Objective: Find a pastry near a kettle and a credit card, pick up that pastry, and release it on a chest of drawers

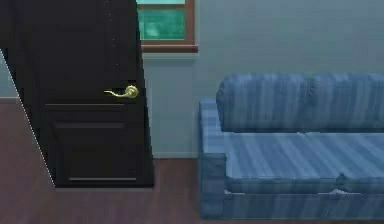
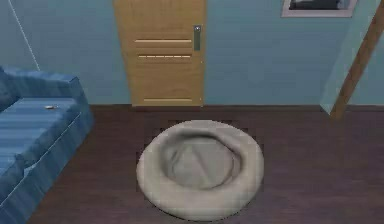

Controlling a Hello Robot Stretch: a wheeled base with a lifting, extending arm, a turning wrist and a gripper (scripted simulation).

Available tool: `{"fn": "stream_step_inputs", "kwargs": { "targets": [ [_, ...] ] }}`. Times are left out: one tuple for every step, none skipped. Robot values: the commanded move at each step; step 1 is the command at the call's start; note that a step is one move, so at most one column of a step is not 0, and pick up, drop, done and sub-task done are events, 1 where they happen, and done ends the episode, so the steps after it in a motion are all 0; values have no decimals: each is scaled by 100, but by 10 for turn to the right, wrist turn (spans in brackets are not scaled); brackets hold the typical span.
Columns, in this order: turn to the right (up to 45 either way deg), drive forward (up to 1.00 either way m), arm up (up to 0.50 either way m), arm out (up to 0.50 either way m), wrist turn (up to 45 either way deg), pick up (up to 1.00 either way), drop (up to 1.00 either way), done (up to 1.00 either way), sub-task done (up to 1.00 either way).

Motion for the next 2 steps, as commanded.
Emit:
{"fn": "stream_step_inputs", "kwargs": {
  "targets": [
    [450,0,0,0,0,0,0,0,0],
    [450,0,0,0,0,0,0,0,0]
  ]
}}
